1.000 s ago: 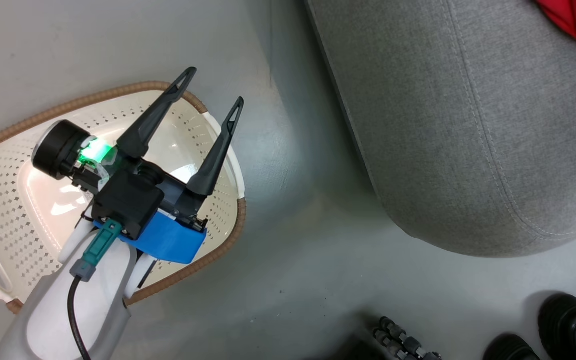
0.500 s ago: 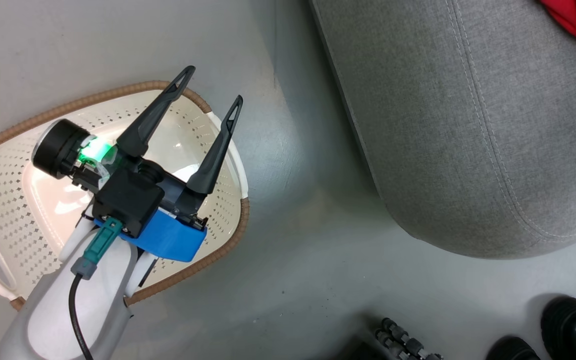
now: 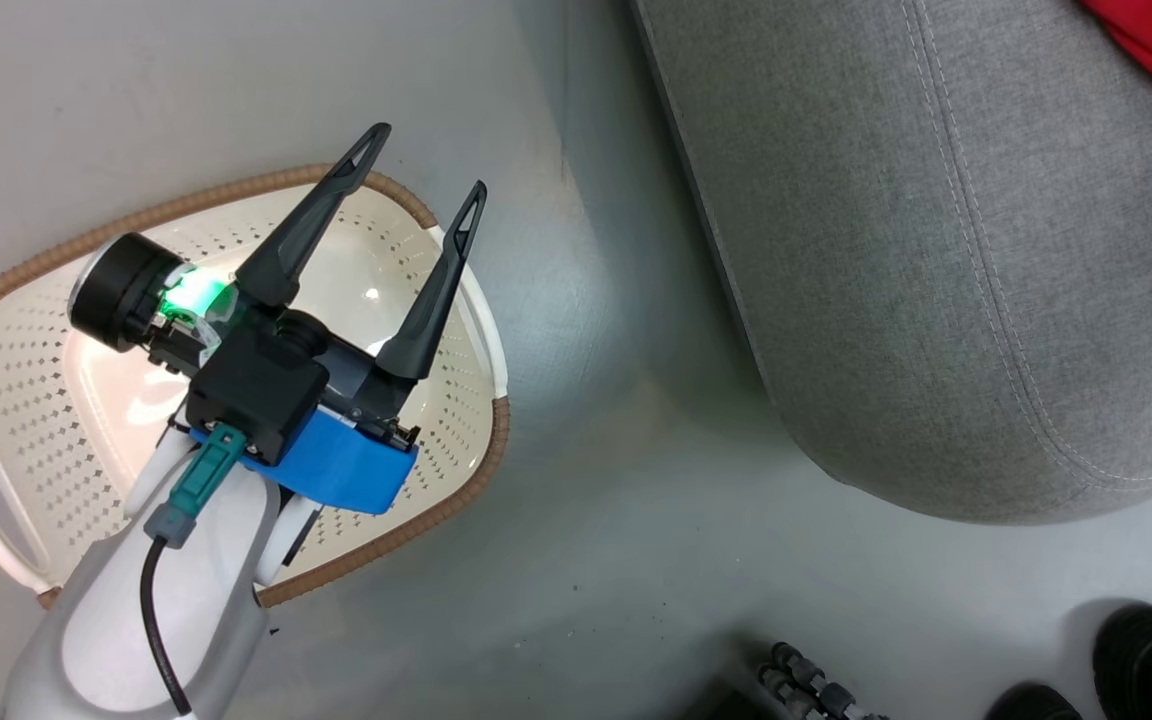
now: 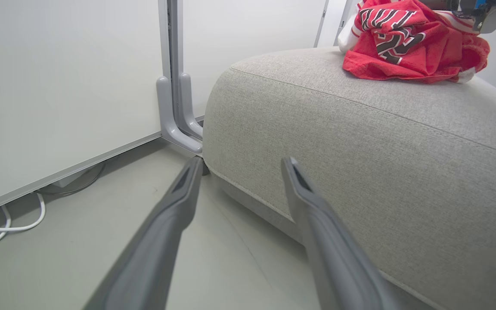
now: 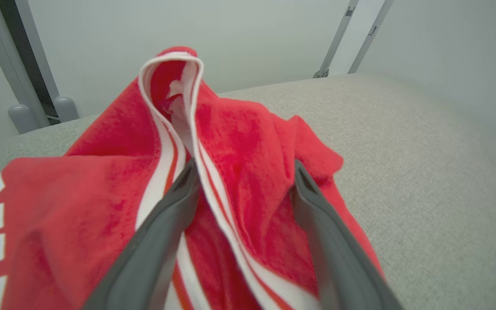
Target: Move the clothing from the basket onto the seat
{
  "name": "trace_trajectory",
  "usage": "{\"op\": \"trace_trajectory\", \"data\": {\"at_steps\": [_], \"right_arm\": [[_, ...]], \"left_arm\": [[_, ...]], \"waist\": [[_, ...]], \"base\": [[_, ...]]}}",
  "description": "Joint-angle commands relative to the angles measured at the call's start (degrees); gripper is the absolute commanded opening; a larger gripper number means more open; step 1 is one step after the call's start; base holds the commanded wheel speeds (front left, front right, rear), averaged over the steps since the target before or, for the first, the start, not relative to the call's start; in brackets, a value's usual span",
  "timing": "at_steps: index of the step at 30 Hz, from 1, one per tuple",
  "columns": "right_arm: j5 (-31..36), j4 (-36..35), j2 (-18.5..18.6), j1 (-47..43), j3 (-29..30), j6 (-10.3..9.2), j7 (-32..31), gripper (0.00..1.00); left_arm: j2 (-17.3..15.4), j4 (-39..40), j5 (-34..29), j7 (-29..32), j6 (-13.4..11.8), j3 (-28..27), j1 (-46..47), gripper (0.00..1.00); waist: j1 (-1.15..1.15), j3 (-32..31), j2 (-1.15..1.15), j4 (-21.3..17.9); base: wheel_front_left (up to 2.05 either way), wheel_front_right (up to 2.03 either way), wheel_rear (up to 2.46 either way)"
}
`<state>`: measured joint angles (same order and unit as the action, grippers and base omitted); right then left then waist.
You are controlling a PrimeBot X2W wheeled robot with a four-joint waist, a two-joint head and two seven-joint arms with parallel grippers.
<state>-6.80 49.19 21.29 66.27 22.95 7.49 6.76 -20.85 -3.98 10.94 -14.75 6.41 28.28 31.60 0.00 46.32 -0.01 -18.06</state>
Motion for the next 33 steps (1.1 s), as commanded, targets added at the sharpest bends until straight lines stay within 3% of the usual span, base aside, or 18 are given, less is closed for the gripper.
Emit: {"op": "trace_trajectory", "data": {"at_steps": [1,14,25,33], "right_arm": [[-0.6,0.4,0.6,0.4,-0.3,0.01,0.3,1.0],[-0.3,0.6,1.4,-4.5,-4.6,0.01,1.0,1.0],[-0.7,-2.9,-0.4,-15.2,-6.3,0.01,2.2,1.0],[0.8,-10.3,-2.6,-26.2,-6.8,0.01,0.4,1.0]], "left_arm": [[0.3,-0.5,0.1,-0.3,-0.2,0.0,1.1,1.0],[3.7,-3.0,1.4,-0.5,-0.1,-1.0,-1.2,1.0],[9.6,-9.9,4.2,-0.5,0.6,-3.9,-7.2,1.0],[13.1,-14.2,5.6,-0.5,1.0,-7.3,-13.2,1.0]], "waist": [[0.0,-0.5,0.01,0.3],[0.0,-7.7,0.01,3.1],[0.0,-21.2,0.01,7.2],[0.0,-31.4,0.01,10.8]], "base": [[0.0,0.0,0.0],[0.0,0.0,0.0],[0.0,0.0,0.0],[0.0,0.0,0.0]]}}
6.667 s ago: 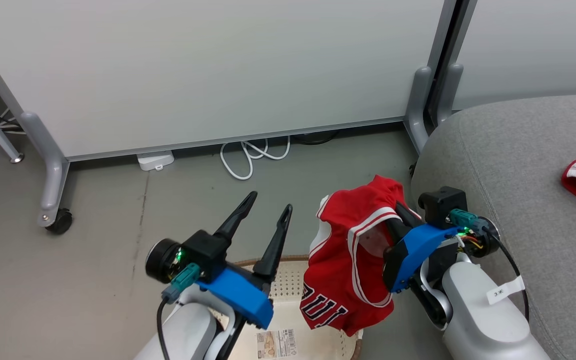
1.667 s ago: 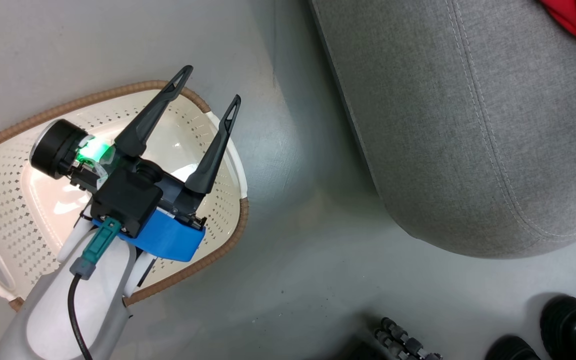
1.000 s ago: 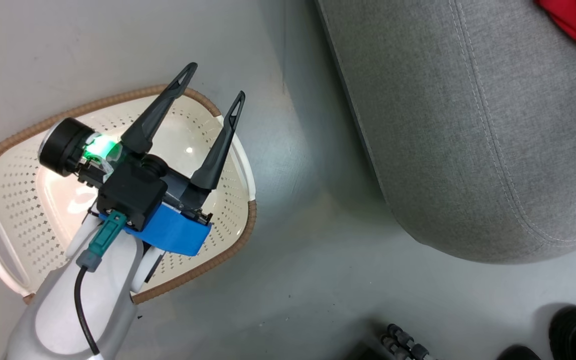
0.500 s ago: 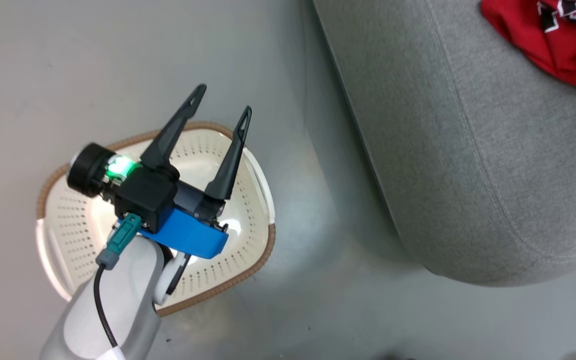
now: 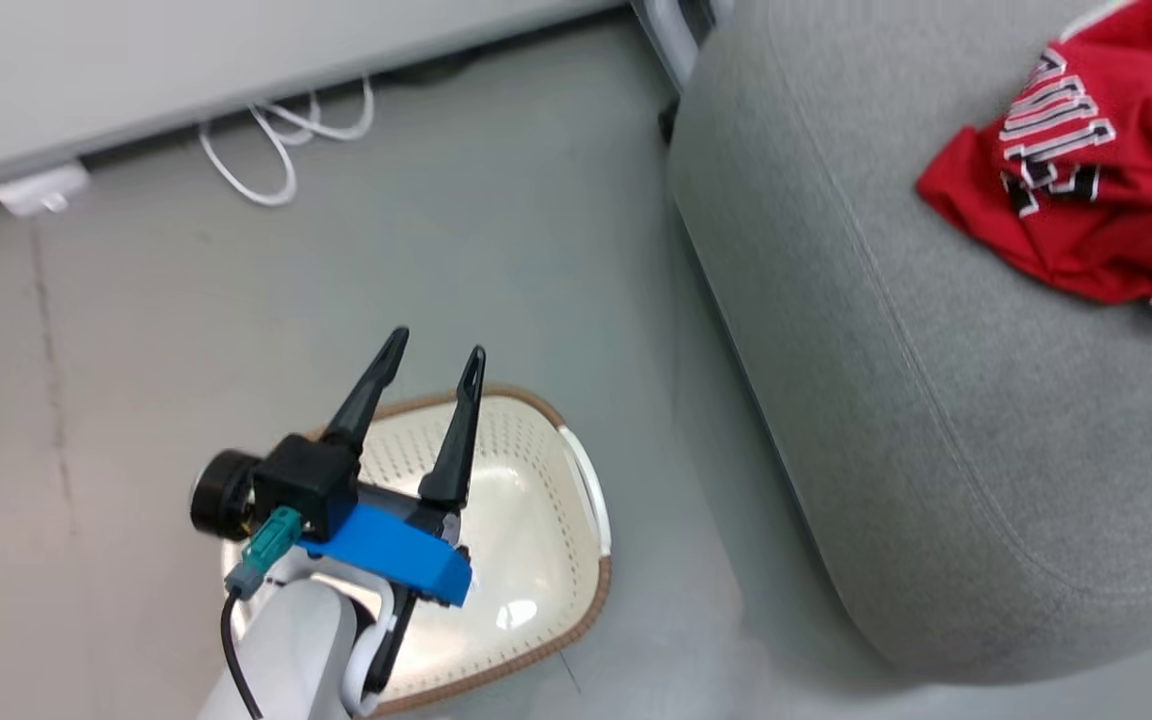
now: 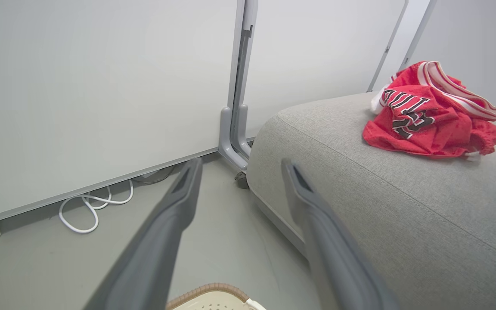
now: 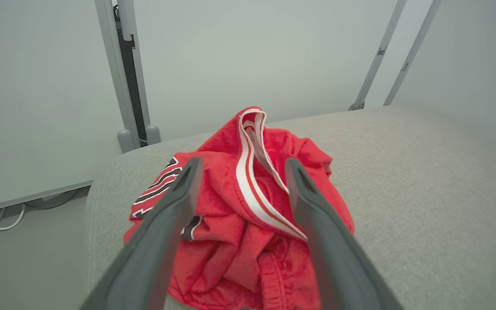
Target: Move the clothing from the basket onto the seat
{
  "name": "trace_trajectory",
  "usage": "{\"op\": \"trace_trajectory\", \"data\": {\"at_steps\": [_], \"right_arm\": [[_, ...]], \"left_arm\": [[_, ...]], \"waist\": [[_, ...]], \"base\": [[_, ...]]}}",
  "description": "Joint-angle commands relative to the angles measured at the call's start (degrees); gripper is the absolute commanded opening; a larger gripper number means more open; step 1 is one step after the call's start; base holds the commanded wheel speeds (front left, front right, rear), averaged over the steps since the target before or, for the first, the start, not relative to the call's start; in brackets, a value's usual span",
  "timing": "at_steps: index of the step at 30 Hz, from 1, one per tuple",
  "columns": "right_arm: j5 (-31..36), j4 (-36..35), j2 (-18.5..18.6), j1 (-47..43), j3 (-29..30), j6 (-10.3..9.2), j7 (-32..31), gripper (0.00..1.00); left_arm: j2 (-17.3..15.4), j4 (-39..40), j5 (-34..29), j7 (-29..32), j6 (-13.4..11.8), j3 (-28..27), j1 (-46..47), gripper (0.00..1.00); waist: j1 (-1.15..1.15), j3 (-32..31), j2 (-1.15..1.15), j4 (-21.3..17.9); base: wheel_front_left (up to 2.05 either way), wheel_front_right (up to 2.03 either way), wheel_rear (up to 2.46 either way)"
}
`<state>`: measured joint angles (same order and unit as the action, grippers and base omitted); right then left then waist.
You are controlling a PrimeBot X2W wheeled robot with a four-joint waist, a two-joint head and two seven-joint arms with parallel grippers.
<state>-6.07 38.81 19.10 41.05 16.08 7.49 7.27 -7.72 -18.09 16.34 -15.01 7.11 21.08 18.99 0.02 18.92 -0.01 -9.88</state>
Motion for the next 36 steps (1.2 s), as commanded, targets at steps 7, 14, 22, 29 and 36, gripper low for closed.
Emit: {"op": "trace_trajectory", "data": {"at_steps": [7,14,22,29,36], "right_arm": [[2.7,-9.7,-4.1,-11.3,0.4,0.01,-2.7,1.0],[4.8,-19.4,-8.9,-20.5,-2.0,0.01,-5.2,1.0],[5.2,-24.5,-11.9,-27.5,-6.3,0.01,-5.8,1.0],[5.1,-27.5,-14.3,-32.1,-7.9,0.01,-5.2,1.0],[4.1,-29.0,-15.8,-35.8,-10.1,0.01,-4.1,1.0]], "left_arm": [[1.6,-2.0,0.6,-0.2,0.3,-3.2,-4.6,1.0],[1.8,-3.2,0.7,-0.2,0.4,-5.2,-7.4,1.0],[1.5,-4.9,1.5,-0.2,0.4,-7.5,-9.4,1.0],[1.9,-5.9,1.6,-0.2,0.4,-10.3,-10.5,1.0],[2.0,-6.7,0.8,-0.2,0.4,-12.9,-11.8,1.0]], "waist": [[-0.02,-10.2,0.01,5.5],[-0.02,-13.9,0.01,7.9],[-0.02,-16.4,0.01,10.4],[-0.02,-18.3,0.01,13.0],[-0.02,-19.1,0.01,15.0]], "base": [[0.0,0.0,0.0],[0.0,0.0,0.0],[0.0,0.0,0.0],[0.0,0.0,0.0],[0.0,0.0,0.0]]}}
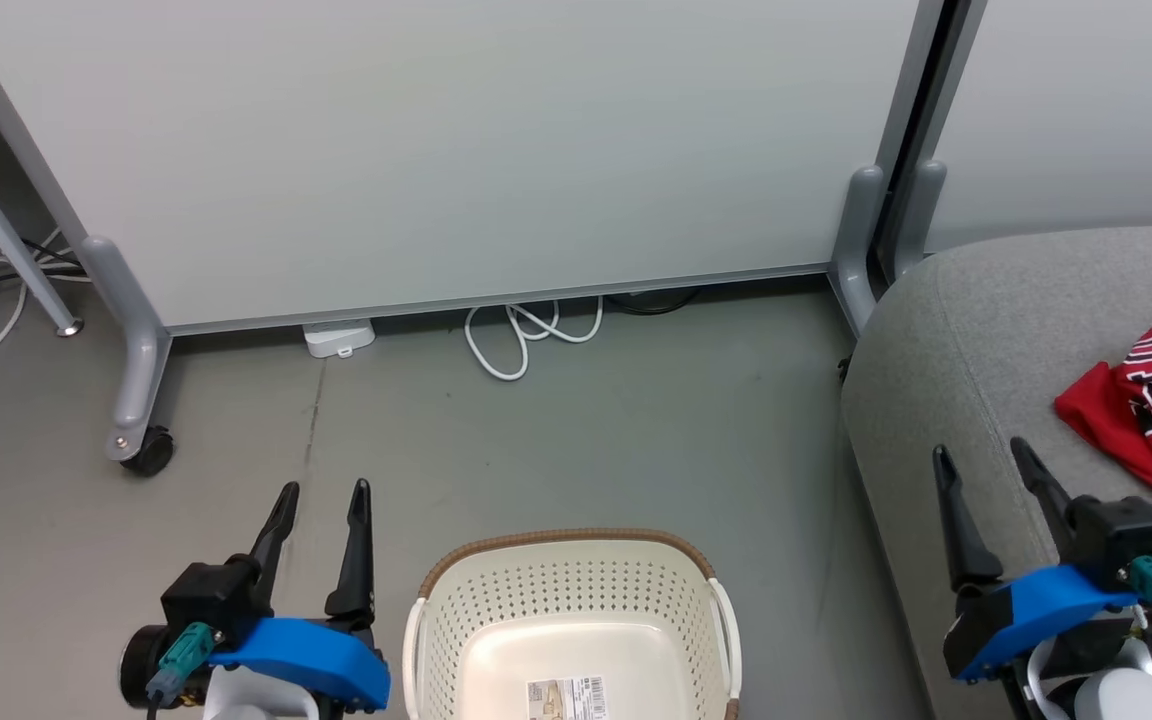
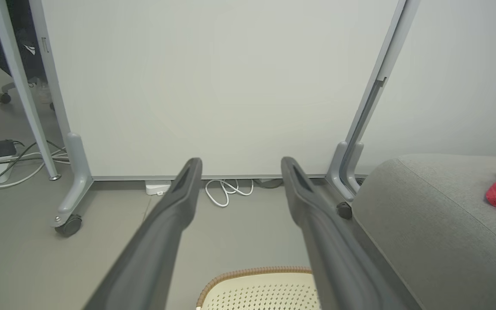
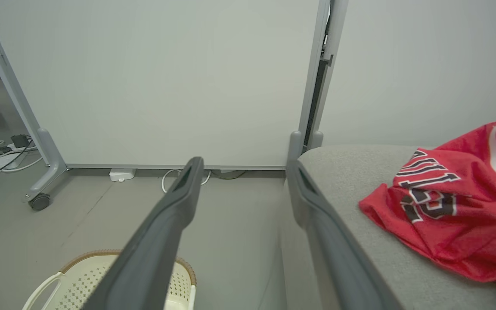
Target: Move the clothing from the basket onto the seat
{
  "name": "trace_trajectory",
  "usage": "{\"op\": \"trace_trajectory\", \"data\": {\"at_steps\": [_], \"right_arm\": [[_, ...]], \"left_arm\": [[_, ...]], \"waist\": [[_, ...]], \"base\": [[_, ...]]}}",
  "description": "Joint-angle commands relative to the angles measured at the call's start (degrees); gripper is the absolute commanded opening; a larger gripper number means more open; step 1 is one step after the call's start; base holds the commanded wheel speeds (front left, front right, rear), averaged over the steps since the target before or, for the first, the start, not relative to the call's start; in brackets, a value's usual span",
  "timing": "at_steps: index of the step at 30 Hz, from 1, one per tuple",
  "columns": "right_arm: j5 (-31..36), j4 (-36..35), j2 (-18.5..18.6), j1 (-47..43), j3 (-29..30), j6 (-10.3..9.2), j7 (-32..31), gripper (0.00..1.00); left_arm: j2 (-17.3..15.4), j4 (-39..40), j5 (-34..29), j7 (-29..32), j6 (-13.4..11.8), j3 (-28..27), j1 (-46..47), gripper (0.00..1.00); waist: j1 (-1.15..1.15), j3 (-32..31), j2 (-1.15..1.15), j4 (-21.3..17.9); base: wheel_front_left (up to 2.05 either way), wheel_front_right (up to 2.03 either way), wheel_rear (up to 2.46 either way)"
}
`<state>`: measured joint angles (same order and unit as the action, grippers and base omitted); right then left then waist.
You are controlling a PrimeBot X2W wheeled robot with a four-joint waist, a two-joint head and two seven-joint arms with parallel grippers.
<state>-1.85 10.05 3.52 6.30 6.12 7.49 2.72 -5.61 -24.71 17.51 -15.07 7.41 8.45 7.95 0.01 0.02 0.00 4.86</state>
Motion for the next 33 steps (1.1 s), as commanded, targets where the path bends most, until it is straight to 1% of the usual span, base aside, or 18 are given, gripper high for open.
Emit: {"op": "trace_trajectory", "data": {"at_steps": [1,5,13,33], "right_arm": [[-0.2,-0.4,-0.3,-1.4,-0.5,0.01,0.5,1.0],[-0.7,-0.4,-0.6,-2.7,-1.7,0.01,0.7,1.0],[-2.0,-0.3,-0.7,-3.3,-2.1,0.01,1.0,1.0],[-2.7,0.8,-0.7,-2.4,-1.7,0.01,1.0,1.0]], "left_arm": [[-0.1,-0.1,-0.4,-0.1,0.1,-0.7,-1.0,1.0],[-0.4,-0.3,-0.8,-0.1,0.1,-1.6,-1.7,1.0],[-0.2,-0.7,-1.1,-0.1,0.1,-1.8,-2.3,1.0],[-0.3,-1.3,-0.7,-0.1,0.1,-0.5,-1.5,1.0]], "waist": [[-0.01,-0.2,0.0,0.5],[-0.01,-0.3,0.0,1.0],[-0.01,-0.3,0.0,1.3],[-0.01,0.1,0.0,0.4]], "base": [[0.0,0.0,0.0],[0.0,0.0,0.0],[0.0,0.0,0.0],[0.0,0.0,0.0]]}}
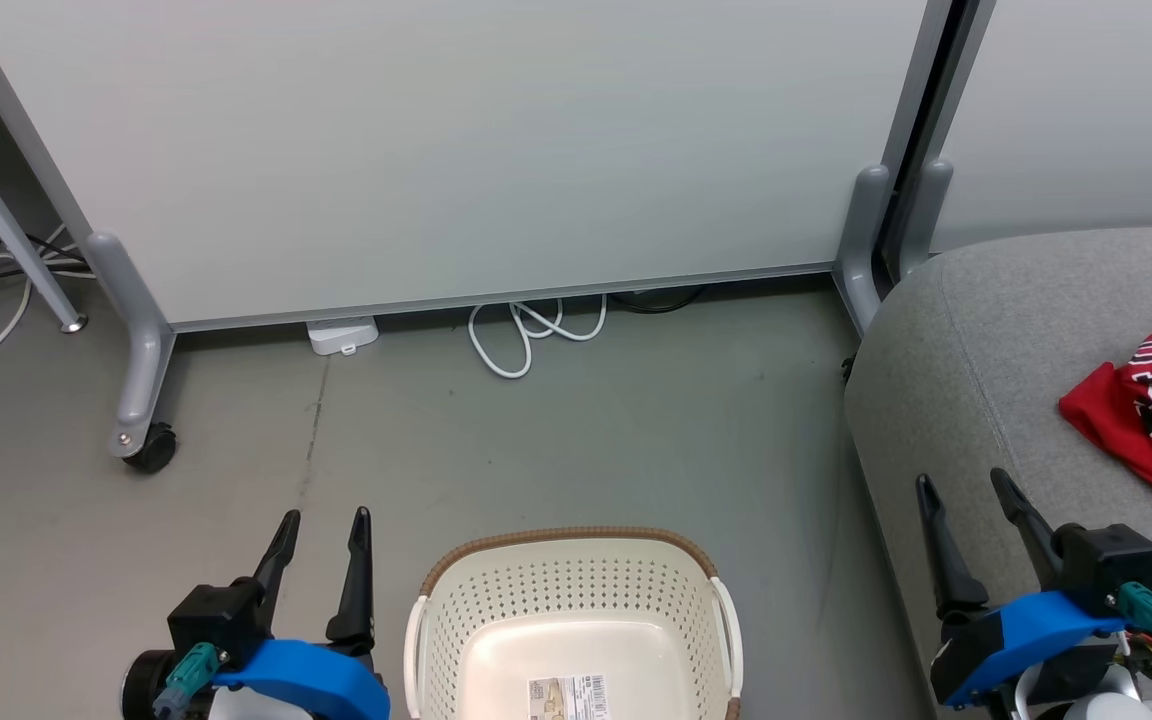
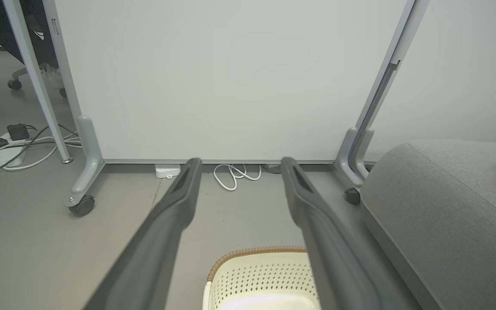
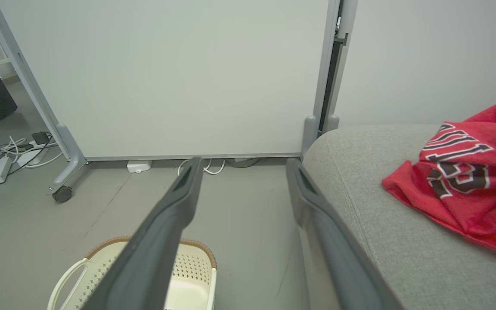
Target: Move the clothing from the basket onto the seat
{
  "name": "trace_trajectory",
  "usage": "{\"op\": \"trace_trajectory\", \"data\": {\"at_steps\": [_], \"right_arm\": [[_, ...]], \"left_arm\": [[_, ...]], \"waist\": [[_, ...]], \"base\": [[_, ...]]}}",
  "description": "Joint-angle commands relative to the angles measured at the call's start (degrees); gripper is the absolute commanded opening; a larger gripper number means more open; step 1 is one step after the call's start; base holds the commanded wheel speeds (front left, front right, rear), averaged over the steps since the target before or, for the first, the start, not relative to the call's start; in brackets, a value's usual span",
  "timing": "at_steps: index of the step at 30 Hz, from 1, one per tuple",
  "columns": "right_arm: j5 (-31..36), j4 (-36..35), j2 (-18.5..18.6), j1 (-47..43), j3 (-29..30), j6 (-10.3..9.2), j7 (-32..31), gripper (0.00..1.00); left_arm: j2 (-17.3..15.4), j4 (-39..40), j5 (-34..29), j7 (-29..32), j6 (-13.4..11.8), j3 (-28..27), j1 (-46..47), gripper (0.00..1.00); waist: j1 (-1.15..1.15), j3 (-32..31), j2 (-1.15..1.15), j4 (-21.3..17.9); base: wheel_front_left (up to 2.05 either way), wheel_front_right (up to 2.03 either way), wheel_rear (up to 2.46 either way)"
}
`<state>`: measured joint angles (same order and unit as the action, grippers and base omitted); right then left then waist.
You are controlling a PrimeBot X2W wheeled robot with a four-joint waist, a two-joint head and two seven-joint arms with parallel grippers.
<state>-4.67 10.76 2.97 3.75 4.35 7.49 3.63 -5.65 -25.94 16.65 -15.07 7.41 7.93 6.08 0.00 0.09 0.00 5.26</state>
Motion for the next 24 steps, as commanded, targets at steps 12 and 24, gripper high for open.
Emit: {"op": "trace_trajectory", "data": {"at_steps": [12,24], "right_arm": [[-0.1,4.5,-0.3,-1.8,0.1,0.0,-0.1,0.0],[-10.9,5.8,-0.4,-1.6,0.3,0.0,-1.4,0.0]], "left_arm": [[0.7,-3.8,0.5,0.4,0.0,0.2,-3.9,0.0],[1.0,-3.0,9.8,3.1,0.0,-1.6,-4.5,0.0]], "waist": [[0.0,0.0,0.0,-0.1],[0.0,0.0,0.0,-0.5]], "base": [[0.0,0.0,0.0],[0.0,0.0,0.0]]}}
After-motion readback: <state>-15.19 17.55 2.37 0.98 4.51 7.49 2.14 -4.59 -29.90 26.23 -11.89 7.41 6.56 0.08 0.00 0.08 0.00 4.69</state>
